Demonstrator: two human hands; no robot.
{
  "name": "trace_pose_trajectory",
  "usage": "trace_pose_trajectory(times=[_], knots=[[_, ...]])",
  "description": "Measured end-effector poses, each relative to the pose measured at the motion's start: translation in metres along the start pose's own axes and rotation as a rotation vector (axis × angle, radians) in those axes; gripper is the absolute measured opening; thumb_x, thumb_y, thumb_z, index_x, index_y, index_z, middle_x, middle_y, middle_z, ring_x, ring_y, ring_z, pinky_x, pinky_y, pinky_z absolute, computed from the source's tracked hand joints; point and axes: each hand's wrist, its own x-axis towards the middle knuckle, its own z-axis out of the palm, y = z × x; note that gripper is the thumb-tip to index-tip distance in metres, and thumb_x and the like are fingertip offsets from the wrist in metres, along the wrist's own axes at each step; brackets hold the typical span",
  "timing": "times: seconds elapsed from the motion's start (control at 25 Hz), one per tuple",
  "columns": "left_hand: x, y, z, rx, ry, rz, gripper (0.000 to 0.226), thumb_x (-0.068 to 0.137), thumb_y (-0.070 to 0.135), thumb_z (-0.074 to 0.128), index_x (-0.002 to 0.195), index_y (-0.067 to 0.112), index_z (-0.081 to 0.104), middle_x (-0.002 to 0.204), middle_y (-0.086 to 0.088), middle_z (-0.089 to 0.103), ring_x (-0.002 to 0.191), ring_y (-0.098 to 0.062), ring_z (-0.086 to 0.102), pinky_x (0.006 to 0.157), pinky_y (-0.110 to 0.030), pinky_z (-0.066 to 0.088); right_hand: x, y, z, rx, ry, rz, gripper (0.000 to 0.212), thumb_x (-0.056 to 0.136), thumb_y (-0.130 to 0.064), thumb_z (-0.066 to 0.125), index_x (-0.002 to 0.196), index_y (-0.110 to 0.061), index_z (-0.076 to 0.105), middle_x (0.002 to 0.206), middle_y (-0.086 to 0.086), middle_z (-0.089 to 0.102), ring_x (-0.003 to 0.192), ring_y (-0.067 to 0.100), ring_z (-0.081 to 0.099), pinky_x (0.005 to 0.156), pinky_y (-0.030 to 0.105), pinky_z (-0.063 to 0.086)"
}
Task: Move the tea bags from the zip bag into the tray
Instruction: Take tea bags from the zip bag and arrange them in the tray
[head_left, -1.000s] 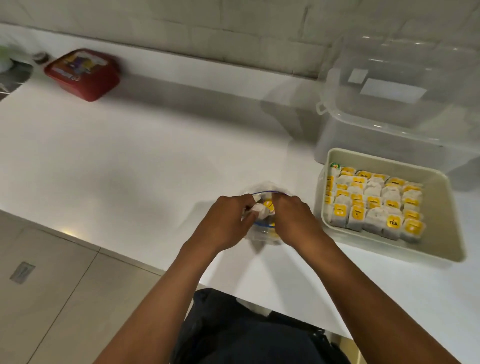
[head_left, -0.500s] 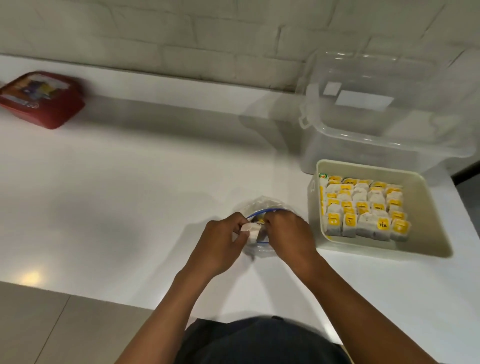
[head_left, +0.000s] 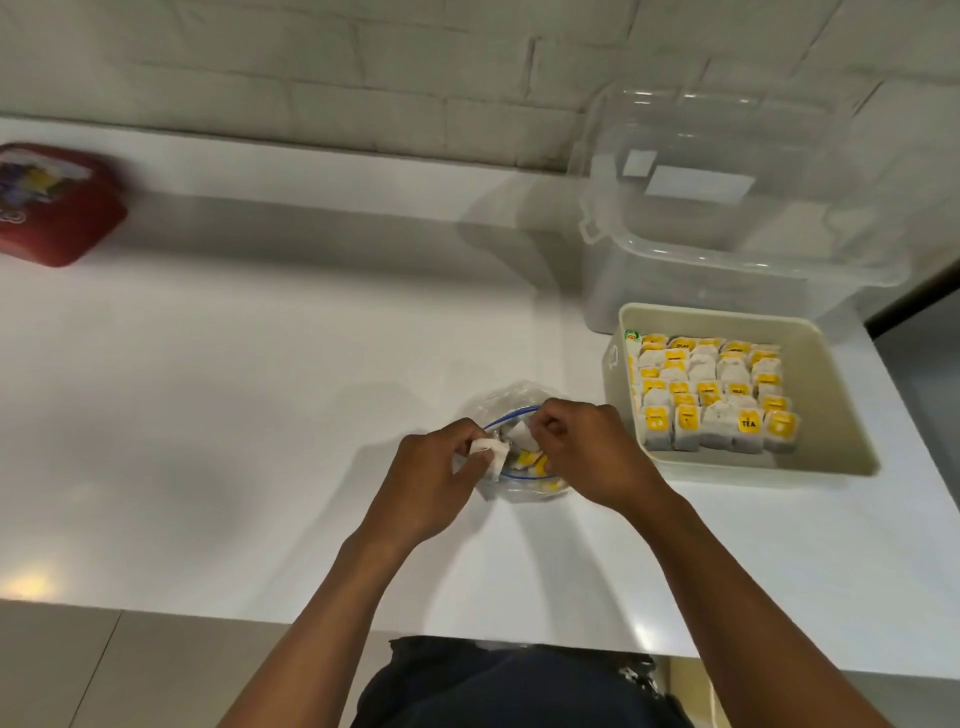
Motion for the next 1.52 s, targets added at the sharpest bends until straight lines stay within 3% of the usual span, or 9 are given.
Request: trace_pose_trajectory(times=[0.16, 0.44, 0.6, 0.68, 0.84, 1.0, 1.16, 1.36, 1.52], knots=[[0.000, 0.003, -0.001, -0.034, 0.038, 0.020, 0.010, 0.090, 0.028, 0.066, 0.085, 0.036, 0.067, 0.076, 0.015, 0.062, 0.075, -0.001, 0.058, 0.065, -0.009, 0.038, -0.009, -0.010, -0.006, 0.286, 0.044, 0.049, 0.012, 0.093, -0.014, 0.060, 0.085, -0.019, 0.066, 0.067, -0.007, 0.069, 0.054, 0.013, 0.069, 0.061, 0.030, 0.056], [-0.003, 0.020, -0.021, -0.204, 0.112, -0.055, 0.008, 0.090, 0.024, 0.069, 0.085, 0.029, 0.072, 0.052, 0.006, 0.045, 0.050, -0.007, 0.039, 0.053, -0.016, 0.034, -0.026, -0.025, -0.029, 0.672, 0.135, 0.012, 0.016, 0.095, 0.000, 0.055, 0.096, -0.012, 0.066, 0.069, 0.004, 0.069, 0.060, 0.020, 0.066, 0.056, 0.028, 0.053], [-0.005, 0.042, -0.033, -0.371, 0.079, -0.092, 0.016, 0.090, 0.016, 0.065, 0.082, 0.028, 0.072, 0.060, -0.001, 0.060, 0.055, -0.017, 0.059, 0.062, -0.036, 0.052, -0.033, -0.034, -0.055, 0.767, 0.161, -0.089, 0.013, 0.096, 0.004, 0.053, 0.095, -0.006, 0.062, 0.083, 0.008, 0.068, 0.064, 0.024, 0.065, 0.056, 0.030, 0.051], [-0.005, 0.052, -0.036, -0.421, 0.064, -0.084, 0.018, 0.091, 0.011, 0.063, 0.081, 0.022, 0.073, 0.065, -0.004, 0.068, 0.061, -0.023, 0.068, 0.063, -0.035, 0.056, -0.036, -0.032, -0.061, 0.737, 0.152, -0.121, 0.011, 0.097, 0.000, 0.055, 0.096, -0.007, 0.063, 0.093, 0.010, 0.066, 0.066, 0.021, 0.064, 0.059, 0.029, 0.051], [-0.001, 0.073, -0.030, -0.475, 0.055, -0.064, 0.016, 0.094, 0.014, 0.062, 0.083, 0.012, 0.074, 0.069, -0.005, 0.072, 0.067, -0.023, 0.072, 0.067, -0.029, 0.057, -0.039, -0.018, -0.070, 0.683, 0.138, -0.140, 0.013, 0.098, 0.000, 0.052, 0.095, -0.009, 0.062, 0.076, 0.015, 0.059, 0.059, 0.023, 0.055, 0.059, 0.027, 0.049], [0.004, 0.089, -0.019, -0.421, 0.040, -0.058, 0.016, 0.086, 0.036, 0.074, 0.081, 0.020, 0.073, 0.071, -0.005, 0.072, 0.068, -0.022, 0.073, 0.070, -0.035, 0.059, -0.043, -0.001, -0.080, 0.727, 0.083, -0.142, 0.015, 0.094, 0.010, 0.048, 0.092, 0.001, 0.060, 0.076, 0.015, 0.068, 0.066, 0.030, 0.069, 0.066, 0.031, 0.055], [0.017, 0.109, -0.001, -0.241, 0.004, -0.028, 0.009, 0.082, 0.024, 0.076, 0.083, 0.031, 0.070, 0.075, 0.000, 0.068, 0.062, -0.014, 0.064, 0.064, -0.030, 0.052, -0.044, 0.026, -0.107, 0.687, 0.160, -0.159, 0.007, 0.087, -0.008, 0.061, 0.083, -0.003, 0.062, 0.070, 0.010, 0.064, 0.064, 0.033, 0.068, 0.064, 0.031, 0.052], [0.045, 0.149, 0.022, -0.083, 0.000, 0.097, 0.027, 0.085, 0.019, 0.073, 0.104, 0.033, 0.059, 0.080, 0.008, 0.064, 0.072, -0.007, 0.063, 0.069, -0.022, 0.051, -0.032, 0.078, -0.153, 0.491, 0.292, -0.059, 0.019, 0.088, -0.006, 0.069, 0.101, -0.018, 0.063, 0.073, 0.002, 0.067, 0.067, 0.020, 0.072, 0.072, 0.038, 0.056], [0.069, 0.170, 0.050, 0.070, -0.058, 0.163, 0.023, 0.083, 0.020, 0.076, 0.091, 0.033, 0.060, 0.077, 0.011, 0.065, 0.072, -0.006, 0.063, 0.064, -0.018, 0.046, -0.021, 0.109, -0.168, 0.133, 0.206, -0.072, 0.029, 0.086, -0.020, 0.073, 0.110, -0.032, 0.060, 0.075, -0.012, 0.072, 0.071, 0.003, 0.068, 0.082, 0.029, 0.052]])
